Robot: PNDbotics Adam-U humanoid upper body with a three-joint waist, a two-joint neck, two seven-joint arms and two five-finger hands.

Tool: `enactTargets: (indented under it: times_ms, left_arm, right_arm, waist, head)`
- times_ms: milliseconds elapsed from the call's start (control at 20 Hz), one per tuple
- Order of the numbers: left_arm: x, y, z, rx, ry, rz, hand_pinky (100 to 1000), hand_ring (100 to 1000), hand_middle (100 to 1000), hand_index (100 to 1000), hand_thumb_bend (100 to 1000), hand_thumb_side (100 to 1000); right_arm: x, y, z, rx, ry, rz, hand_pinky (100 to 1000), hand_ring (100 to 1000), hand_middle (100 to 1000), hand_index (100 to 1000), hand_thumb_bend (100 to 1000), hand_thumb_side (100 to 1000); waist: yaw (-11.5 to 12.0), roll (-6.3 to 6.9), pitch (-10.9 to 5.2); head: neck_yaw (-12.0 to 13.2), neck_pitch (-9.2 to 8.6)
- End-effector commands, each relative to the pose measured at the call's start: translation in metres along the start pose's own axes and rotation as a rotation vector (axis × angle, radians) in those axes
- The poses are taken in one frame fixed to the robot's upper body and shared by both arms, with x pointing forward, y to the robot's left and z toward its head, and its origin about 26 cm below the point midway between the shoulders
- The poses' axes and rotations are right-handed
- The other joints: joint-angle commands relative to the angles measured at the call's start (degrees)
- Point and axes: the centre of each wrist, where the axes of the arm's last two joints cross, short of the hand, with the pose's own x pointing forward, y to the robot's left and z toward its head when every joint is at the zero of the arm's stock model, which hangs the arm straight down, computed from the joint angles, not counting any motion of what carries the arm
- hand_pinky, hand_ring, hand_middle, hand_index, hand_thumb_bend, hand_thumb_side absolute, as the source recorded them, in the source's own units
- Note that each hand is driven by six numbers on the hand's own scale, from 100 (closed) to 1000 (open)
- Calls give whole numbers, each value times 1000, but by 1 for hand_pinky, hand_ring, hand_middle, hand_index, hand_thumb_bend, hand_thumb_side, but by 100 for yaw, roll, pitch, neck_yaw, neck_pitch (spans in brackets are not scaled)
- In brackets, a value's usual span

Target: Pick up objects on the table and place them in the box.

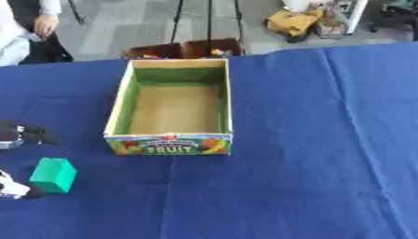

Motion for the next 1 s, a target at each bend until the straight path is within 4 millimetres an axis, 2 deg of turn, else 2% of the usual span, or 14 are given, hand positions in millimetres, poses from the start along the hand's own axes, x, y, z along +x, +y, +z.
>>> enactTargets:
  times_ms: [50, 600, 1000]
  left_arm:
    - [-5, 7, 5, -2, -1, -9, 789, 883, 931, 1000, 554, 840]
    - [-6, 3, -8, -21, -3, 2, 709, 811, 846, 1000, 543, 835]
    - [-8, -4, -11, -65, 39, -42, 728, 830, 865, 1000, 536, 807]
  right_arm:
    - [5, -3, -10, 4, -40, -4, 697, 761, 538, 716, 123, 692]
    - [4, -4, -10, 5, -40, -5, 700, 763, 535, 711, 137, 682]
    - [4, -5, -10, 3, -41, -9, 701, 763, 534, 713, 137, 672]
  waist:
    - [-2, -2, -81]
    - [-32, -12, -25]
    - [-49, 4, 9]
  head:
    - [22, -99]
    - [81, -131]
    - [88, -168]
